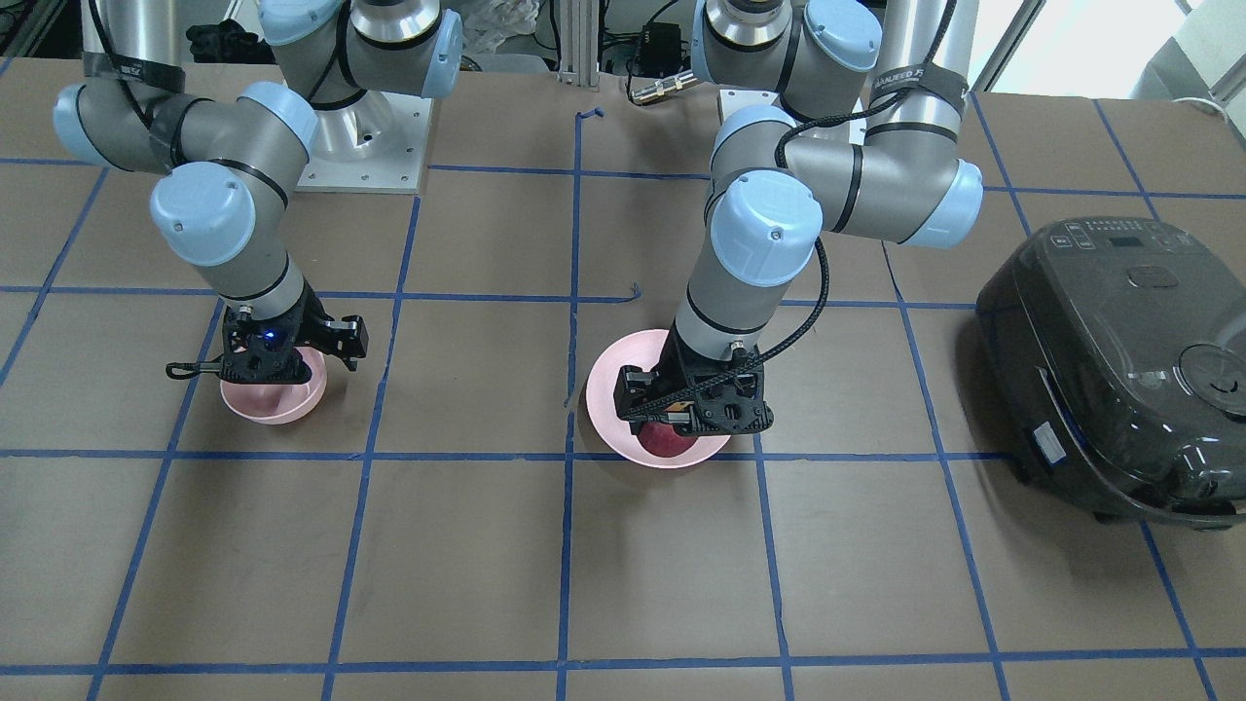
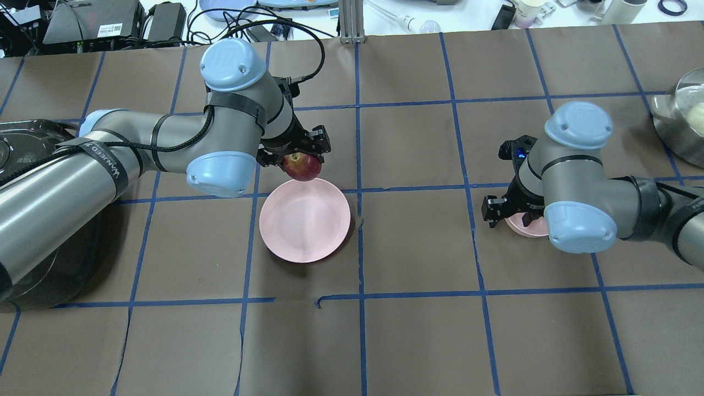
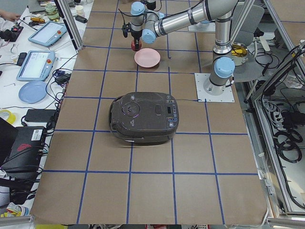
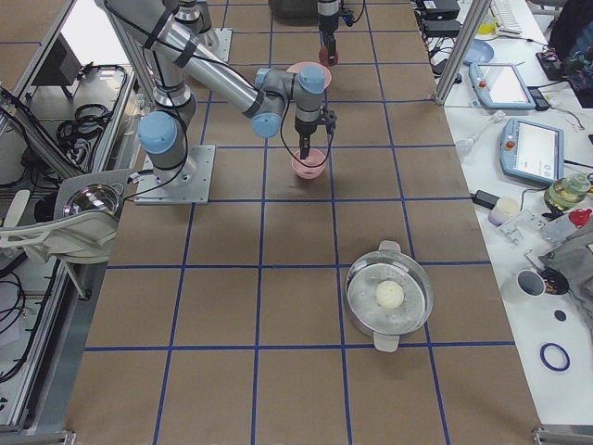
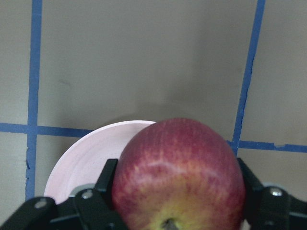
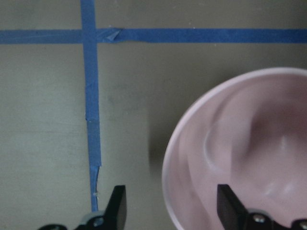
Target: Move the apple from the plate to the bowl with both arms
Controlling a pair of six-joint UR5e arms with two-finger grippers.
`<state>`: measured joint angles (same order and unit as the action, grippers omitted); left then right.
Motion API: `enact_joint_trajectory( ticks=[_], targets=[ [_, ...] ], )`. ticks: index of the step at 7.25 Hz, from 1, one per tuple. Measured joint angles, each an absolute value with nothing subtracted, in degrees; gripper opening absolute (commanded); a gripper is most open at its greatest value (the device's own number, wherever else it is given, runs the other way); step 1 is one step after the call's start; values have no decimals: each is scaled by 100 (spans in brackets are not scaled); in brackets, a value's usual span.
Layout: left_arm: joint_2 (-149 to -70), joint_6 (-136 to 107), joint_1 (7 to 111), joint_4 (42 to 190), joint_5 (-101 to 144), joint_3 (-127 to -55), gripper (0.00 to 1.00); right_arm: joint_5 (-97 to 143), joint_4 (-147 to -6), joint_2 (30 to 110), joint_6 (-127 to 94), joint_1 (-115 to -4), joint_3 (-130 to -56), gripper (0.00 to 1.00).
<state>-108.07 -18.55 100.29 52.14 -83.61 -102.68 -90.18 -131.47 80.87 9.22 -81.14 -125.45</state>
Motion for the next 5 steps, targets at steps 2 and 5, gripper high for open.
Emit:
enact_joint_trajectory(
  ticks=[2,5],
  targets=[
    [-10796,-1854,10028,5212,-8364,-10271,5,-9072,-13273,8062,967,-8100,-12589,0],
    [-10778,-1855,10028,5220,-8367,-10274,5,-9122,-13375,8123,970,-8212,-12443,0]
  ],
)
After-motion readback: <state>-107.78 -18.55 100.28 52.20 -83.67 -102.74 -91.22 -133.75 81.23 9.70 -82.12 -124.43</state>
